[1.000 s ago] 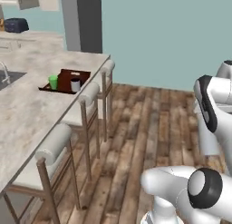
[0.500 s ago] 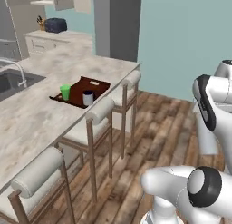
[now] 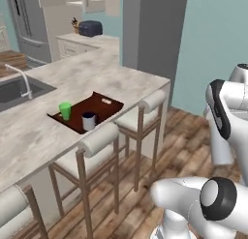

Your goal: There is a tray on the dining counter. Grab the cup, mug, and pitcher and place them on the tray. The pitcher may be placed next to the tray if it cannot fit the tray.

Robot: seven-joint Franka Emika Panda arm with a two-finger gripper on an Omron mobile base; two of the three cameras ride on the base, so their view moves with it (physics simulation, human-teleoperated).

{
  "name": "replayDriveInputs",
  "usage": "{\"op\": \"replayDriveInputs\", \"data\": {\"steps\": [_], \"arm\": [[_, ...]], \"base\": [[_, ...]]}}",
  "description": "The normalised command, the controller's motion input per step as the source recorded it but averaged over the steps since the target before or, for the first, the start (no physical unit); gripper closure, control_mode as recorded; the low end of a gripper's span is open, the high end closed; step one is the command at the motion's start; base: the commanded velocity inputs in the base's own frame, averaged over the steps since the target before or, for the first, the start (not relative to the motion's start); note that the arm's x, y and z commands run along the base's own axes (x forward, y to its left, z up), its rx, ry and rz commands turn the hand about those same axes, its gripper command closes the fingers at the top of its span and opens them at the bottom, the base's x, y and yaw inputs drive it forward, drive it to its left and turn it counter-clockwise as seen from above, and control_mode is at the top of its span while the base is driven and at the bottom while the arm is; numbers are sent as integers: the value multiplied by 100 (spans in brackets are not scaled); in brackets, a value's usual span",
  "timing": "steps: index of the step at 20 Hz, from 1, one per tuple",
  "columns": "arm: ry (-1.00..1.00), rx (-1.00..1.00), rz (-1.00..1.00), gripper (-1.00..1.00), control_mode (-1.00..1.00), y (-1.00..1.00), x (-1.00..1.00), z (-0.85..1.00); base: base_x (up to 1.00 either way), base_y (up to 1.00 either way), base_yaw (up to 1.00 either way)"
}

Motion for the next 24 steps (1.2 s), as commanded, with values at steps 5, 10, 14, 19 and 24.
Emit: {"op": "replayDriveInputs", "data": {"steps": [5,10,14,19,24], "arm": [[0,0,0,100,100,0,0,0],[0,0,0,100,100,0,0,0],[0,0,0,100,100,0,0,0],[0,0,0,100,100,0,0,0],[0,0,0,100,100,0,0,0]], "base": [[88,-60,38],[61,-39,37],[54,-21,35],[52,-15,34],[34,0,27]]}}
